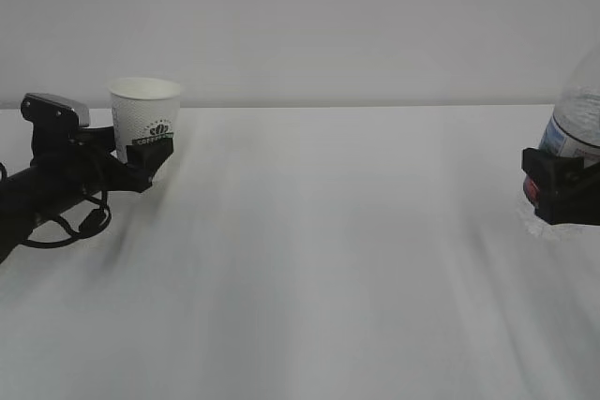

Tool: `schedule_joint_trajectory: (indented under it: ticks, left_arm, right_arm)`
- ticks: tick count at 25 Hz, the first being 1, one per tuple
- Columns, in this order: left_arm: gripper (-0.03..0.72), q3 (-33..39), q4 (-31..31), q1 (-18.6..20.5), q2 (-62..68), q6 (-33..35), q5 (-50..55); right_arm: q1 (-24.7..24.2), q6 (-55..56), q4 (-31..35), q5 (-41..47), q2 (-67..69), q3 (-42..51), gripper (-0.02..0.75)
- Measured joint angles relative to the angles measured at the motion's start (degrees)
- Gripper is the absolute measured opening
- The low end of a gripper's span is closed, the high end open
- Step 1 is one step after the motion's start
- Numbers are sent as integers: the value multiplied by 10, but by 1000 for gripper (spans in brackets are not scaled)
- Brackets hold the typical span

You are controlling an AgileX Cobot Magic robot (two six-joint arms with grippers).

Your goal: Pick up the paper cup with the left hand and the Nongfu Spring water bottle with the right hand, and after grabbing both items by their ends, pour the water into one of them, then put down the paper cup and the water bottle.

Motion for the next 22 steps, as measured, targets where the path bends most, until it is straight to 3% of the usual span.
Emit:
schedule_joint_trajectory:
  ticks: [12, 16, 22]
  left_arm:
    - [589, 100, 53, 0, -124, -6, -3]
    - [589, 125, 61, 0, -154, -38, -4]
    - [589, 147, 147, 0, -195, -71, -4]
  right_arm:
    - [0, 0, 0, 1, 0, 0, 530]
    - [0, 0, 0, 1, 0, 0, 530]
    - [0, 0, 0, 2, 0, 0, 530]
